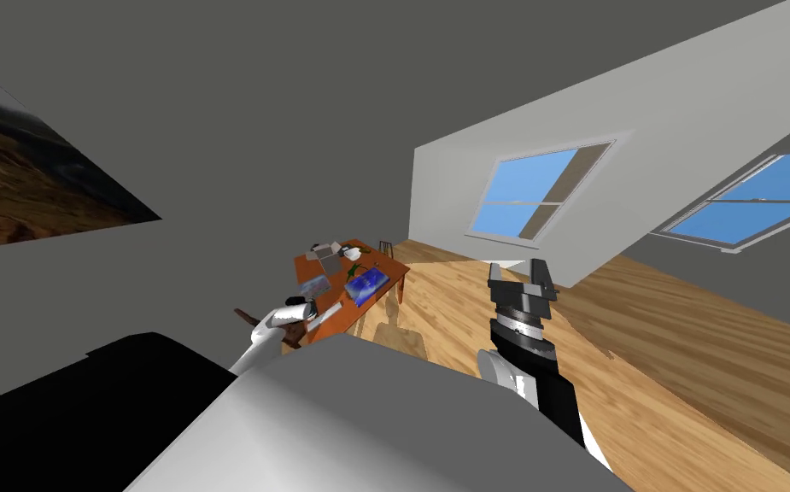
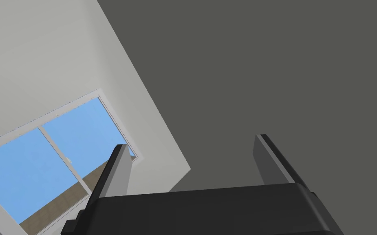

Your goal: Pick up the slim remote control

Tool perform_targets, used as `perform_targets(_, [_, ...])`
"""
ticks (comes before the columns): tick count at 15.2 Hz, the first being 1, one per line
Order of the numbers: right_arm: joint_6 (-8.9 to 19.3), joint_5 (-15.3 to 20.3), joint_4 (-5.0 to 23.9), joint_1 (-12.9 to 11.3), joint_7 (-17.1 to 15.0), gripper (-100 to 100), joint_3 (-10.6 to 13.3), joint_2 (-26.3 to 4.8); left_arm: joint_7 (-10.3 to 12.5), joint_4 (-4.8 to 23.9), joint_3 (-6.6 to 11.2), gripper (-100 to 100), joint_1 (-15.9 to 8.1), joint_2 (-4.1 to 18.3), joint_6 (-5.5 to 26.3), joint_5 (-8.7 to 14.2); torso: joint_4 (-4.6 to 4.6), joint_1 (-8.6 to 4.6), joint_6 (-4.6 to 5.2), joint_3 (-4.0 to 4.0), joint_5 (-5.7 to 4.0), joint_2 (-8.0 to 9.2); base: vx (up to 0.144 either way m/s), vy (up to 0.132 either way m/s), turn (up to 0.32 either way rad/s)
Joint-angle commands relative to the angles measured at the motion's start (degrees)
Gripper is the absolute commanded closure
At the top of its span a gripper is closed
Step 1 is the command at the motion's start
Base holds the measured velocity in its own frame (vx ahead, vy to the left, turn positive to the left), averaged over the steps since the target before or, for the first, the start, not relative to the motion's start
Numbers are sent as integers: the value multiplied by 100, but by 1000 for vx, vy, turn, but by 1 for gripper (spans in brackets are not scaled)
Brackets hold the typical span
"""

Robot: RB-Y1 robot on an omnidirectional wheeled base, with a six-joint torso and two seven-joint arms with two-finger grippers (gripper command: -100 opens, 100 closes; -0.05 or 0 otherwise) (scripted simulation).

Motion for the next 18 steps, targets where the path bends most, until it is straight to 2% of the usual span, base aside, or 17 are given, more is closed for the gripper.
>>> perform_targets(1, [0,0,0,0,0,0,0,0,69,208,66,-100,-70,43,277,87,0,0,0,0,0,0,29,5,-87])
perform_targets(2, [0,0,0,0,0,0,0,0,166,374,154,-100,-150,70,412,169,0,0,0,-1,0,-1,36,12,-109])
perform_targets(4, [0,0,0,0,0,0,0,0,166,442,154,-100,-150,70,564,169,-1,4,0,-3,0,-5,32,18,-69])
perform_targets(5, [0,0,0,0,0,0,0,0,259,649,239,-100,-227,93,770,247,-1,4,-2,-2,1,-2,28,16,-75])
perform_targets(6, [0,0,0,0,0,0,0,0,259,665,239,-100,-227,93,839,247,-1,4,0,-1,1,-2,30,17,-85])
perform_targets(7, [0,0,0,0,0,0,0,0,348,865,320,-100,-300,114,980,321,-1,4,0,-1,1,-2,37,18,-129])
perform_targets(9, [0,0,0,0,0,0,0,0,348,878,320,-100,-300,114,1099,321,-1,5,-1,-3,1,-5,31,22,-52])
perform_targets(10, [0,0,0,1,0,0,0,0,431,1079,396,-100,-370,133,1287,390,-1,5,-2,-2,1,-3,28,19,-55])
perform_targets(11, [0,0,0,0,0,0,0,0,431,1079,396,-100,-370,133,1343,390,-1,5,-1,-1,1,-2,31,18,-73])
perform_targets(12, [0,0,0,0,0,0,0,0,509,1267,468,-100,-435,150,1476,455,-1,4,-1,-1,1,-2,37,23,-96])
perform_targets(14, [0,0,0,0,0,0,0,0,509,1267,468,-100,-435,150,1570,455,-1,7,0,-3,1,-5,29,26,-52])
perform_targets(15, [0,0,0,0,0,0,0,0,580,1441,535,-100,-495,164,1751,515,-1,6,-2,-2,1,-2,30,29,-49])
perform_targets(18, [0,0,0,0,0,0,0,0,645,1599,596,-100,-550,177,1968,568,-1,10,0,-3,2,-6,38,35,-74])
